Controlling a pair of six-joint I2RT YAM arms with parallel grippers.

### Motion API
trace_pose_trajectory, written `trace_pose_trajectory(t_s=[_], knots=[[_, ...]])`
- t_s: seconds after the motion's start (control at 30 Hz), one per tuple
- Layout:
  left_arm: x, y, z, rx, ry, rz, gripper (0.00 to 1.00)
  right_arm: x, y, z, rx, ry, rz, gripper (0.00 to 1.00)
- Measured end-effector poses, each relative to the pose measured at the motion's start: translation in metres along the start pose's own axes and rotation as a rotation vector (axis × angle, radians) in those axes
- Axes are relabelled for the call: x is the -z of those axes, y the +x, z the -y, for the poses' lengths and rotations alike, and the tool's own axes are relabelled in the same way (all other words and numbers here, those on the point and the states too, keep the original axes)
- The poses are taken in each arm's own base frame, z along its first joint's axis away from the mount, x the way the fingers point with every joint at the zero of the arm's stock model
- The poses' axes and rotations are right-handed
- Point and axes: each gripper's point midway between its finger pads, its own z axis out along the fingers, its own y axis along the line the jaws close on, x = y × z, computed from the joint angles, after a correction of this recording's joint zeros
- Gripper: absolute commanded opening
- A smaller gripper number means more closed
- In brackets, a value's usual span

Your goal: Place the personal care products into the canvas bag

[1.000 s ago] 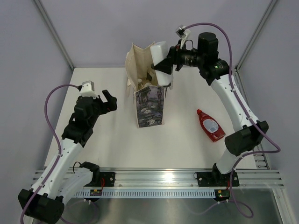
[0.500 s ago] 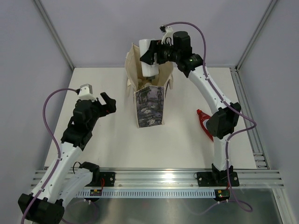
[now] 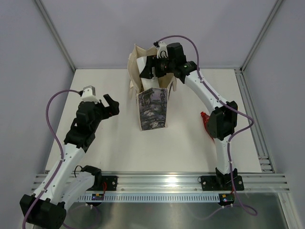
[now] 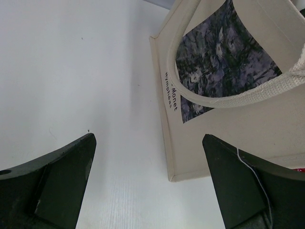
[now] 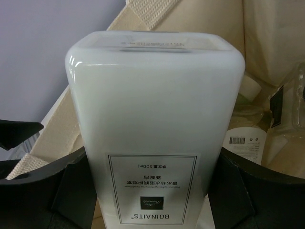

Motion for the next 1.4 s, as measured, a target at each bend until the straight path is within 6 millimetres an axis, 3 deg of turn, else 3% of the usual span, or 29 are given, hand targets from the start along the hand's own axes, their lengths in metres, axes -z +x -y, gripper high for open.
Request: trace_pose_trajectory(t_s=[0.2, 0.37, 0.5, 0.63, 0.73, 0.83, 0.9, 0.97, 1.03, 1.17, 1.23, 1.3, 1.4], knots=[[-0.001, 0.0, 0.0, 0.002, 0.003, -0.001, 0.99, -0.001, 0.014, 0.002, 0.029, -0.014, -0.05, 1.0], [-0.001, -0.001, 0.0, 0.003, 0.004, -0.001, 0.99, 0.002, 0.017, 0.003, 0.102, -0.028, -0.071, 0.99], [-0.001, -0.001, -0.001, 0.003, 0.004, 0.0, 0.99, 0.015, -0.01, -0.016, 0.228, -0.091, -0.013, 0.99], [-0.001, -0.001, -0.001, 0.004, 0.002, 0.002, 0.99, 0.053, -0.036, -0.044, 0.347, -0.181, 0.041, 1.0], [0.0, 0.001, -0.003, 0.004, 0.001, 0.002, 0.99, 0.102, -0.063, -0.051, 0.413, -0.214, 0.101, 0.99], [0.001, 0.001, -0.005, 0.006, -0.001, 0.006, 0.99, 0.156, -0.08, -0.03, 0.456, -0.153, 0.146, 0.99], [0.003, 0.001, -0.006, 0.007, -0.002, 0.01, 0.99, 0.188, -0.072, -0.006, 0.461, -0.076, 0.127, 0.99], [0.004, 0.003, -0.008, 0.007, -0.003, 0.011, 0.99, 0.216, -0.054, 0.027, 0.466, 0.049, 0.075, 0.99], [0.005, 0.003, -0.009, 0.008, -0.006, 0.013, 0.99, 0.23, -0.015, 0.058, 0.436, 0.162, -0.042, 1.0], [0.006, 0.003, -0.011, 0.009, -0.01, 0.016, 0.99, 0.242, 0.102, 0.112, 0.29, 0.289, -0.376, 0.99], [0.005, 0.003, -0.012, 0.007, -0.012, 0.016, 0.99, 0.258, 0.17, 0.139, 0.188, 0.348, -0.559, 1.0], [0.005, 0.003, -0.012, 0.004, -0.01, 0.015, 0.99, 0.279, 0.228, 0.153, 0.105, 0.394, -0.718, 1.0], [0.004, 0.005, -0.011, 0.004, -0.006, 0.007, 0.99, 0.304, 0.284, 0.161, 0.04, 0.446, -0.889, 1.0]])
